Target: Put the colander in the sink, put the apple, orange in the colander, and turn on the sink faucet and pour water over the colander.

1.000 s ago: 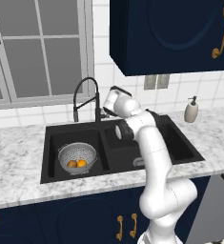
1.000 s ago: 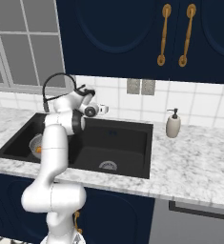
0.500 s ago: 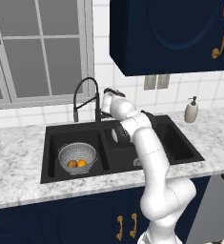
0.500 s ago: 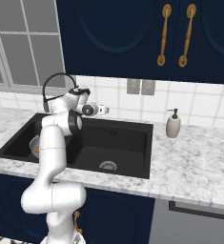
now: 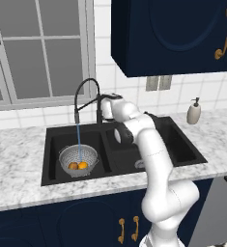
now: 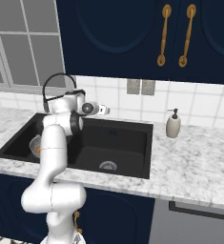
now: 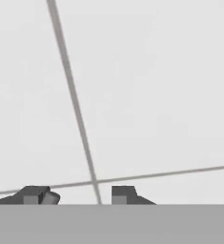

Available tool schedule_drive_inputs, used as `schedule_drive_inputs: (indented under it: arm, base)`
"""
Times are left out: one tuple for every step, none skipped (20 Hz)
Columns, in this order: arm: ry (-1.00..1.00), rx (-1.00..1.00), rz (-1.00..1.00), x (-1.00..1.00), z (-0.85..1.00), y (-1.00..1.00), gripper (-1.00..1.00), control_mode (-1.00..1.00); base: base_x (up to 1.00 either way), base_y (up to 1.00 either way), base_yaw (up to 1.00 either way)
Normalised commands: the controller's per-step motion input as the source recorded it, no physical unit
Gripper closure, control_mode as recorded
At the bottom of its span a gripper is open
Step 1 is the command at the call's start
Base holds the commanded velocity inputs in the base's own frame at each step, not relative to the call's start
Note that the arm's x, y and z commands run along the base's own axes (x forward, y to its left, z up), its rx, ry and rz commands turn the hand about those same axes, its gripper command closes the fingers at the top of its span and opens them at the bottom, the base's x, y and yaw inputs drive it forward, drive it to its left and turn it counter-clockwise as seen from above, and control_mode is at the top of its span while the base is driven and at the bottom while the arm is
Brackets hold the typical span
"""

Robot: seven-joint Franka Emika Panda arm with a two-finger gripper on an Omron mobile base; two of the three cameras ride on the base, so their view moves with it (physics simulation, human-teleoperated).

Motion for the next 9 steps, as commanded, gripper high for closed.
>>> schedule_drive_inputs:
  arm:
    - [0.09,0.0,-0.08,0.0,-0.24,-0.94,1.0,-1.0]
    - [0.09,0.0,-0.07,0.0,-0.2,-0.86,1.0,-1.0]
    - [0.09,0.0,-0.06,0.0,-0.14,-0.72,1.0,-1.0]
    - [0.06,0.02,-0.01,-0.02,-0.03,-0.65,1.0,-1.0]
    - [0.05,0.04,-0.01,-0.02,-0.04,-0.54,1.0,-1.0]
    - [0.09,0.06,-0.04,0.0,0.0,-0.49,1.0,-1.0]
    - [0.13,0.0,-0.01,0.0,0.0,-0.33,1.0,-1.0]
    - [0.13,0.0,0.0,0.0,0.0,-0.2,1.0,-1.0]
    - [0.0,0.0,0.0,0.0,0.0,0.0,1.0,-1.0]
  base:
    - [0.0,0.0,0.0]
    - [0.0,0.0,0.0]
    - [0.0,0.0,0.0]
    - [0.0,0.0,0.0]
    - [0.0,0.0,0.0]
    - [0.0,0.0,0.0]
    - [0.0,0.0,0.0]
    - [0.0,0.0,0.0]
    - [0.0,0.0,0.0]
